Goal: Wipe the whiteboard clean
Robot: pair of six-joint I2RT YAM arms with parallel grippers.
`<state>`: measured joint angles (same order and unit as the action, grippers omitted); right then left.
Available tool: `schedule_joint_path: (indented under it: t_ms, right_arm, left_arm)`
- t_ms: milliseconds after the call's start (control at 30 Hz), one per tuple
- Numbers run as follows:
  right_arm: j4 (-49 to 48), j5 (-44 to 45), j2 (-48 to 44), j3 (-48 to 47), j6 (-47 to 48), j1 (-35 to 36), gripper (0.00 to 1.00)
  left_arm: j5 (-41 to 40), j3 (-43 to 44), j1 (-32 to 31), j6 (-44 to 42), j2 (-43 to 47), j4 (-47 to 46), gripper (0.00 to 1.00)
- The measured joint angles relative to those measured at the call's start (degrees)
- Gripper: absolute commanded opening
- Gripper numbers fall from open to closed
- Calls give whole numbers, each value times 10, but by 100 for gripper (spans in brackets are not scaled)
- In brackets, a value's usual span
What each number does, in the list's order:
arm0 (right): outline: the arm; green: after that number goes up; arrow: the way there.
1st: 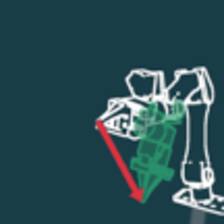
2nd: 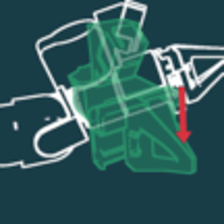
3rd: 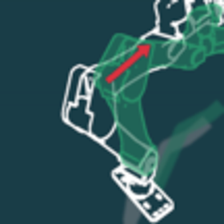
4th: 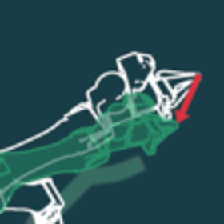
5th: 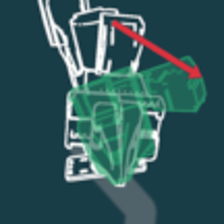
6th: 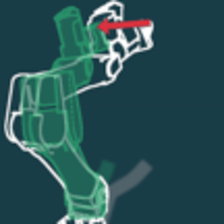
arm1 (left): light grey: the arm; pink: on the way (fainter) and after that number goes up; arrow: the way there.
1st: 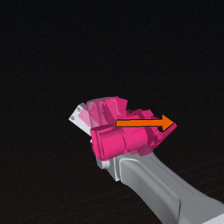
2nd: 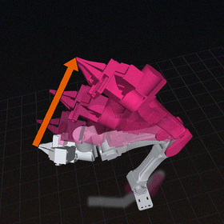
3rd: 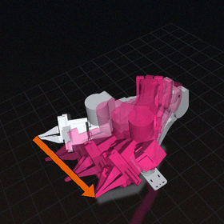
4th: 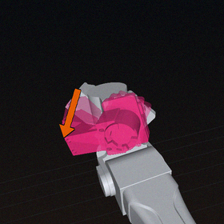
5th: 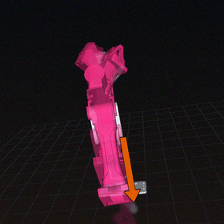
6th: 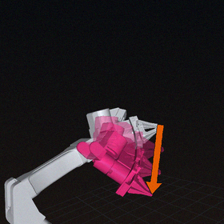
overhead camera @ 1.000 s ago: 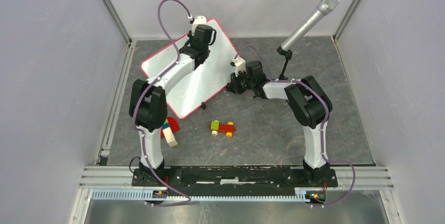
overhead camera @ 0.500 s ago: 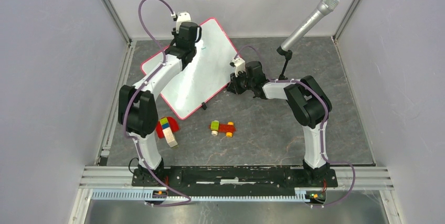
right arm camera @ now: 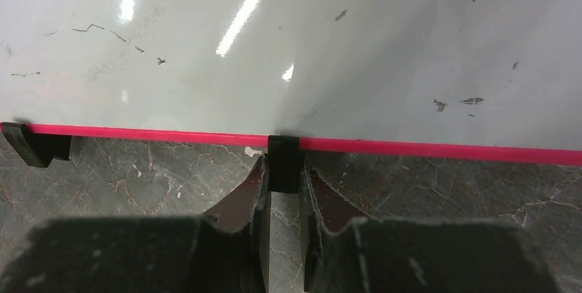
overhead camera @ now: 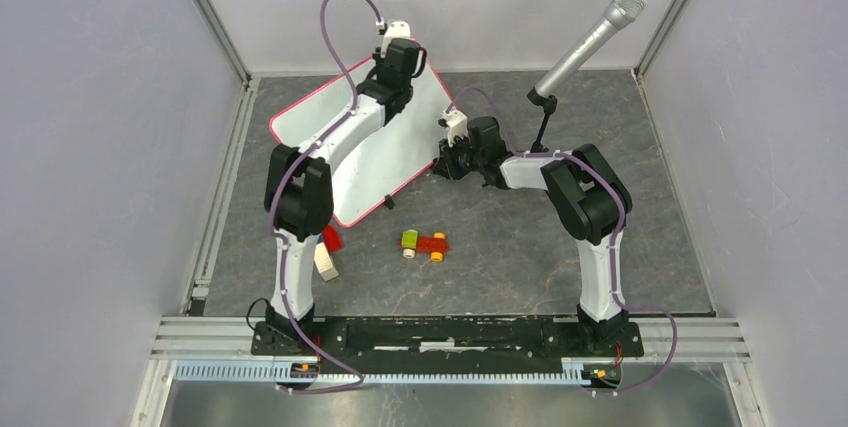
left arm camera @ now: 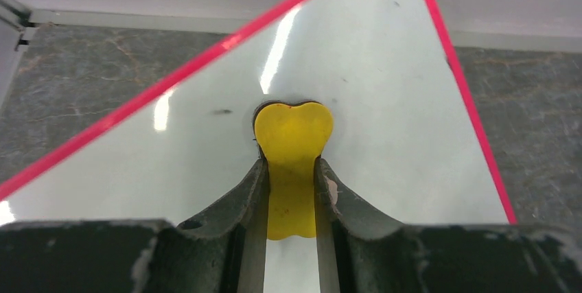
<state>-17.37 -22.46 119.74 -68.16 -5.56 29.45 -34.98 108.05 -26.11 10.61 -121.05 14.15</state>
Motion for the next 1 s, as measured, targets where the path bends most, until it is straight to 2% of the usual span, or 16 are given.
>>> schedule_joint_path:
  t_ms: [400, 767, 1000]
  right_arm:
    - [-1, 0, 0, 0, 1, -2, 0]
    - [-3, -2, 0, 0, 0, -4, 0]
    - [-3, -2, 0, 0, 0, -4, 0]
  left_arm:
    - [8, -16, -30, 1, -17, -15, 17]
    - [11, -171, 4, -13, 106, -54, 17]
    - [11, -186, 7, -21, 117, -64, 17]
